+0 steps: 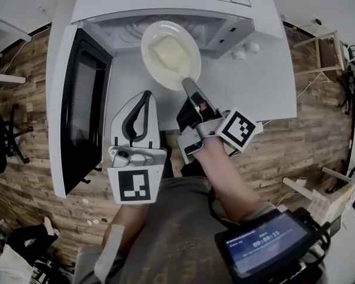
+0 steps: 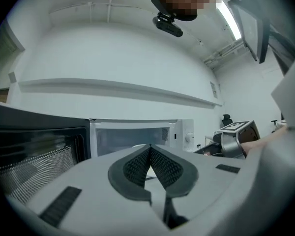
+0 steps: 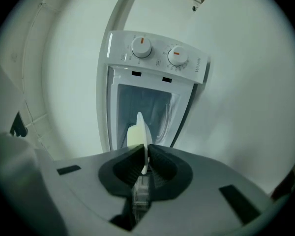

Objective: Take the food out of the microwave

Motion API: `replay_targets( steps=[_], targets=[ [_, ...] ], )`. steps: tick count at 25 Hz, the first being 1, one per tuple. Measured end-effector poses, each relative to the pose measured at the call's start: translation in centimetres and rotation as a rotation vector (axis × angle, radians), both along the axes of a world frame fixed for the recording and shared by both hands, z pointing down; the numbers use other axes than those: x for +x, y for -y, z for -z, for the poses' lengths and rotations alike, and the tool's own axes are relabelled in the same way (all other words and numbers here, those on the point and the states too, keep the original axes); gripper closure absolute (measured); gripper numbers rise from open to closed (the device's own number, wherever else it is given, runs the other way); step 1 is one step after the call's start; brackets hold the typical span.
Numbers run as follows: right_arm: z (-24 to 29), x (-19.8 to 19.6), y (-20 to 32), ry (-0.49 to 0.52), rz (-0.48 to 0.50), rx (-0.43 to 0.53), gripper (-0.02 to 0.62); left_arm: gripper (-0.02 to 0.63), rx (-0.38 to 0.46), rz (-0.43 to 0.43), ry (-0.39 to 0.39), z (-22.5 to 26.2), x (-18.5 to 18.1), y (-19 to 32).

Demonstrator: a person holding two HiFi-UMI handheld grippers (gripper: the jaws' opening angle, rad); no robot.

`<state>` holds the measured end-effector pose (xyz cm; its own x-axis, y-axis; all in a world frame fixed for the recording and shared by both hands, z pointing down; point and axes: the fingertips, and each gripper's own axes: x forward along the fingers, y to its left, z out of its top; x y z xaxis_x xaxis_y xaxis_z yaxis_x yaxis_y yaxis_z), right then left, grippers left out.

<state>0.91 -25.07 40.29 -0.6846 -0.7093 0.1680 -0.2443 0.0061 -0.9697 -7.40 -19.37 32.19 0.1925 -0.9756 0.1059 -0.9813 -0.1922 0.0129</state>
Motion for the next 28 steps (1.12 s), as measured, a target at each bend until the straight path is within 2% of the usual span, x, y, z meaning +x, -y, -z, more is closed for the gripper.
replay_targets(
  steps=[7, 14, 28],
  targets=[
    [-0.4, 3.5, -3.4, -0.043, 0.063, -0.018, 0.561, 0.598, 0.007, 0.069, -0.031, 0.3, 3.5, -3.7],
    [-1.6, 6.7, -6.4, -0.067, 0.093, -0.045, 0.56, 0.598, 0.002, 0.085, -0.03, -0.1, 6.6, -6.3],
    [-6.4, 9.8, -8.2, -0.157, 0.069, -0.14, 0.554, 0.598, -0.049, 0.103, -0.036, -2.6, 7.9, -8.5]
  ],
)
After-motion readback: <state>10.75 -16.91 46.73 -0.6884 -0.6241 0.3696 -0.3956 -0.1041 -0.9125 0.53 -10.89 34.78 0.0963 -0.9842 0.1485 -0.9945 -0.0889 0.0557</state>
